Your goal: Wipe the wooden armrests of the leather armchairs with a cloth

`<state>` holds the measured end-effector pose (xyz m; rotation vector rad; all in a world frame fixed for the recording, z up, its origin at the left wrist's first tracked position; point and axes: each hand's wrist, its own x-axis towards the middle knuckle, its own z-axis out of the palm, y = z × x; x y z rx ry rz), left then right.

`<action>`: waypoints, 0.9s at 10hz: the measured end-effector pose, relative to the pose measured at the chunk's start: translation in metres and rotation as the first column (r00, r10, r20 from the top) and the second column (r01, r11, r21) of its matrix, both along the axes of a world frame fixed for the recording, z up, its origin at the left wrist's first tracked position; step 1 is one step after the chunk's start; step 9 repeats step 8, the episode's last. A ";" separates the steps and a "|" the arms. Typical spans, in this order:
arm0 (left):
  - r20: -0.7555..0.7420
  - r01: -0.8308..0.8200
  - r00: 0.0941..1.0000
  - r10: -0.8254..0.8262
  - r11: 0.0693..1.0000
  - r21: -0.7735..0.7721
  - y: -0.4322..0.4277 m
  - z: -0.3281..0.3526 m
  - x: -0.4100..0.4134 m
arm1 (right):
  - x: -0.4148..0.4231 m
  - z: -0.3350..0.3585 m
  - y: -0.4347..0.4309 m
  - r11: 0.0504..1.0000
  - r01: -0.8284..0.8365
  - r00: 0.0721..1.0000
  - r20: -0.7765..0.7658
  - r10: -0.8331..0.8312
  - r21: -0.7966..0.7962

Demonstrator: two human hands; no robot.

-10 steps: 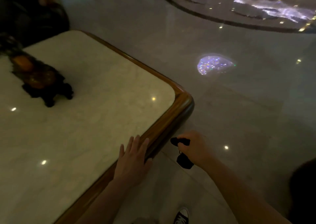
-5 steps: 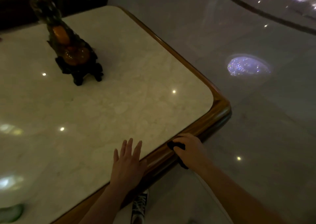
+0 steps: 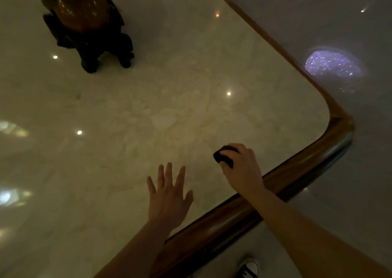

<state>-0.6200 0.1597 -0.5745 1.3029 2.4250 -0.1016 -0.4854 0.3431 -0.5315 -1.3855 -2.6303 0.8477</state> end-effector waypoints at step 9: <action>-0.047 -0.035 0.998 0.032 0.998 -0.059 0.028 -0.012 -0.018 | 0.000 -0.011 0.018 0.980 -0.167 0.982 -0.065 0.175 0.105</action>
